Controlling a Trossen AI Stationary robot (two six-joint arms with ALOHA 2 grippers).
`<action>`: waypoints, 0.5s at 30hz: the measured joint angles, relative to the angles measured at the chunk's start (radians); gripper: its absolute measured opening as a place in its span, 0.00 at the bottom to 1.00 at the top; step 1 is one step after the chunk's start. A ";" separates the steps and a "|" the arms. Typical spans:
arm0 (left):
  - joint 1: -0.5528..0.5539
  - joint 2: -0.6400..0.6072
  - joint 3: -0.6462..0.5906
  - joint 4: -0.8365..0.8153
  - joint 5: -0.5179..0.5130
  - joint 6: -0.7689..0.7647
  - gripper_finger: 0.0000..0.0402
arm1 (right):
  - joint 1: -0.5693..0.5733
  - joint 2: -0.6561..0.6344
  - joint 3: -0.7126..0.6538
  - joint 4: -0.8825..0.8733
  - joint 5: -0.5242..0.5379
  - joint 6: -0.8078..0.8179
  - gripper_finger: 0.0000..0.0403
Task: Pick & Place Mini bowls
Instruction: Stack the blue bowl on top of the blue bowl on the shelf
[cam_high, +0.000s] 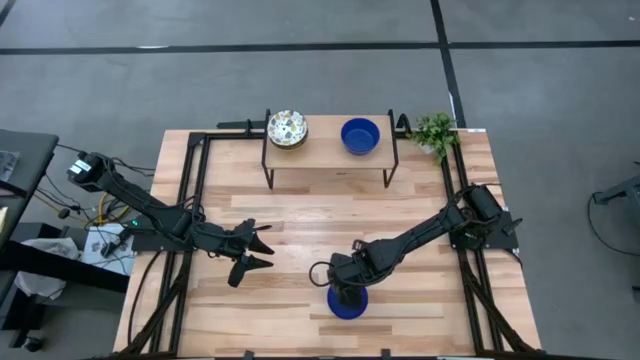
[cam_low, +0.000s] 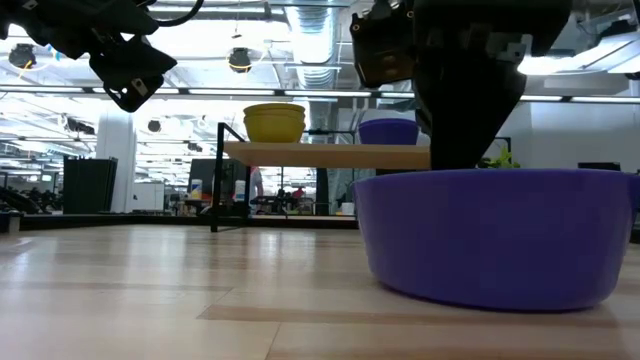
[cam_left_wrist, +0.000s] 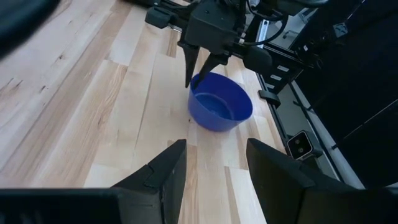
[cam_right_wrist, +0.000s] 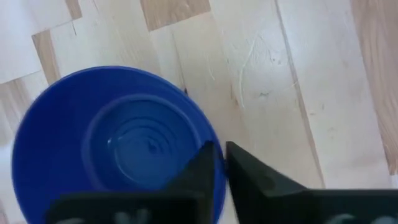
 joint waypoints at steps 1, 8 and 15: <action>0.000 0.000 0.000 0.000 0.000 0.000 0.41 | 0.000 0.000 0.000 -0.001 -0.008 0.003 0.04; 0.000 0.000 0.000 0.000 0.000 0.000 0.41 | -0.011 -0.002 0.000 -0.001 -0.026 0.038 0.01; 0.000 0.000 0.000 0.000 0.000 -0.002 0.41 | -0.025 -0.017 0.001 -0.002 -0.067 0.071 0.00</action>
